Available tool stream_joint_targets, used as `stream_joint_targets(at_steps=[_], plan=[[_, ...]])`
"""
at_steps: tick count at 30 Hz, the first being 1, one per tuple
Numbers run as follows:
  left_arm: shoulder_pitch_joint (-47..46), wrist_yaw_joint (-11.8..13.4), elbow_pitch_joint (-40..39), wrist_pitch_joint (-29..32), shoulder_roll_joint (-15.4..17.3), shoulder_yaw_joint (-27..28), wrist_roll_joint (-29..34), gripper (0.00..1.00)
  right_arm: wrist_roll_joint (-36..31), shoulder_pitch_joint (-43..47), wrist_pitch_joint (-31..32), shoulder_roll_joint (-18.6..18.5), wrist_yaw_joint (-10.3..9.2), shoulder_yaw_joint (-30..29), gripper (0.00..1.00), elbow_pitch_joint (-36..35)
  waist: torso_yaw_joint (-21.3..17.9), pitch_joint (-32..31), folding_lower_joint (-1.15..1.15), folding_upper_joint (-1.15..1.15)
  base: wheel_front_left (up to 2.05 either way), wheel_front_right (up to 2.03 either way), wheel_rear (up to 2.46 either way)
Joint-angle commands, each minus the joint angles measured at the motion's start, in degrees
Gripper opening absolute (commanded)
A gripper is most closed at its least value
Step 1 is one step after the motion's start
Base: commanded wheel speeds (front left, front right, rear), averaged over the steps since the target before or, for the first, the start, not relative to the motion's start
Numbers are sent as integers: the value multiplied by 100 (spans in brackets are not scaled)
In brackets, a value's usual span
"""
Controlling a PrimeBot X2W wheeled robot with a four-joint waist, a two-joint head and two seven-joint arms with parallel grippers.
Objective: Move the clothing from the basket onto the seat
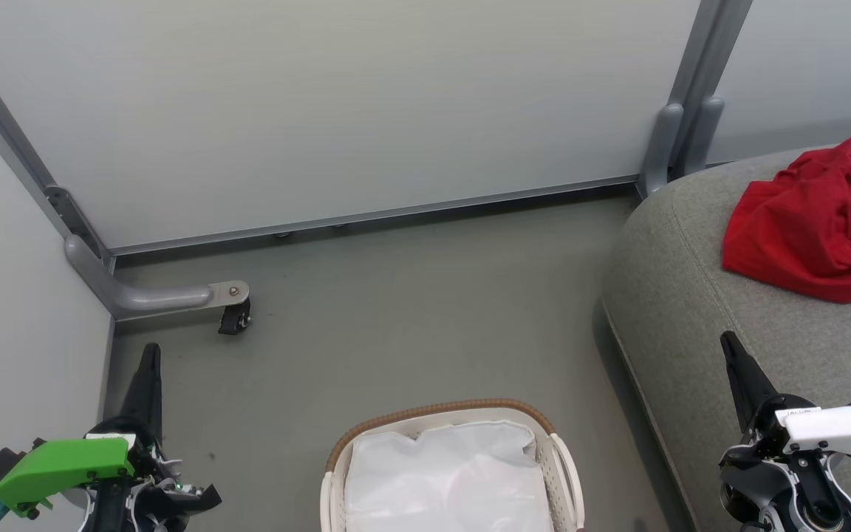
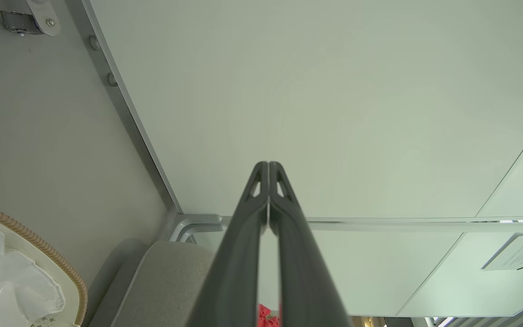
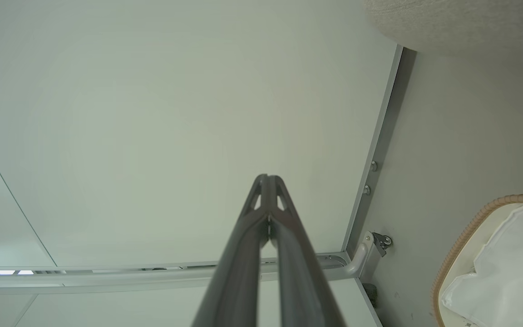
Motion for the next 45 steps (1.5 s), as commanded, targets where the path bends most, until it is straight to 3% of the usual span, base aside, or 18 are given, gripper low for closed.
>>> stream_joint_targets(at_steps=[1, 45], plan=[[-61, -36, -9, 18, 18, 18, 6, 0, 18, -48, 16, -32, -2, -10, 0, -22, 0, 0, 0, 0, 0, 0, 0], [-63, -36, -10, 26, 11, 24, 15, 0, 18, -47, 15, -32, -2, -9, 0, -22, 0, 0, 0, 0, 0, 0, 0]])
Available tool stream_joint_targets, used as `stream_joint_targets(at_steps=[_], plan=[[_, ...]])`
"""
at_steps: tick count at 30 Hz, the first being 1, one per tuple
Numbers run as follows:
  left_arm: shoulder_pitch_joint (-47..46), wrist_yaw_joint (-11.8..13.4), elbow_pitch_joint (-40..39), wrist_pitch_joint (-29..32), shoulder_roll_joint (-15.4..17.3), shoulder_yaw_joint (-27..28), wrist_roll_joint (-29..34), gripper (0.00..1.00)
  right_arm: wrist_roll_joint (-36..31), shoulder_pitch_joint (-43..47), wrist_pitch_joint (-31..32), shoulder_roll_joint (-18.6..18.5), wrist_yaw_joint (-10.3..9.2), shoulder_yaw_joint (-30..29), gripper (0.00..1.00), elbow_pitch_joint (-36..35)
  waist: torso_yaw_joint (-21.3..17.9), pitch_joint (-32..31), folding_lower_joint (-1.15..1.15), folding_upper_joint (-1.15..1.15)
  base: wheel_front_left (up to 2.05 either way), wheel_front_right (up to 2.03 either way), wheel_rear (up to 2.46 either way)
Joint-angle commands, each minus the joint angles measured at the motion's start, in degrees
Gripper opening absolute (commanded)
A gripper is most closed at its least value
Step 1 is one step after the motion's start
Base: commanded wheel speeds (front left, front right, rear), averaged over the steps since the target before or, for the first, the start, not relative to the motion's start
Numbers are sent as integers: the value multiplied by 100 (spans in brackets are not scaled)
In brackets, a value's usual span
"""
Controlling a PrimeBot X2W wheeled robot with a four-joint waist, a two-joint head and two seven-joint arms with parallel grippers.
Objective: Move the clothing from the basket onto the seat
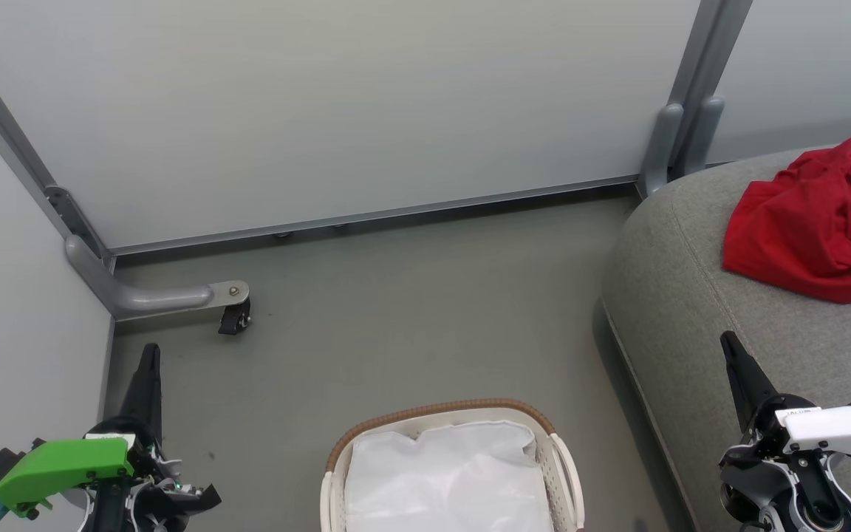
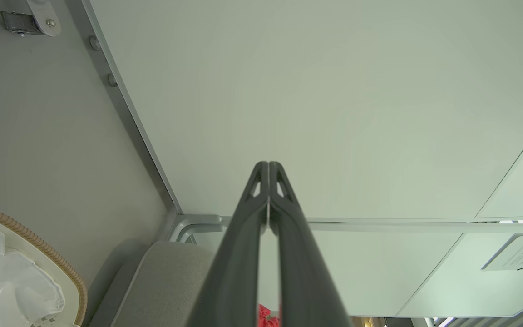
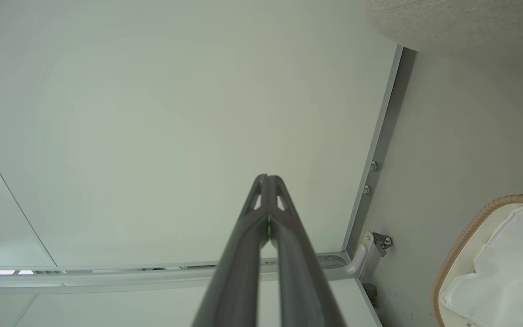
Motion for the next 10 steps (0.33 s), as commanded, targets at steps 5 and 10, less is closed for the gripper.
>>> stream_joint_targets(at_steps=[5, 10], plan=[[-63, -36, -10, 24, 12, 16, 16, 0, 18, -46, 15, -32, -3, -9, 0, -22, 0, 0, 0, 0, 0, 0, 0], [-63, -36, -10, 25, 11, 17, 17, 0, 18, -46, 15, -32, -2, -9, 0, -21, 0, 0, 0, 0, 0, 0, 0]])
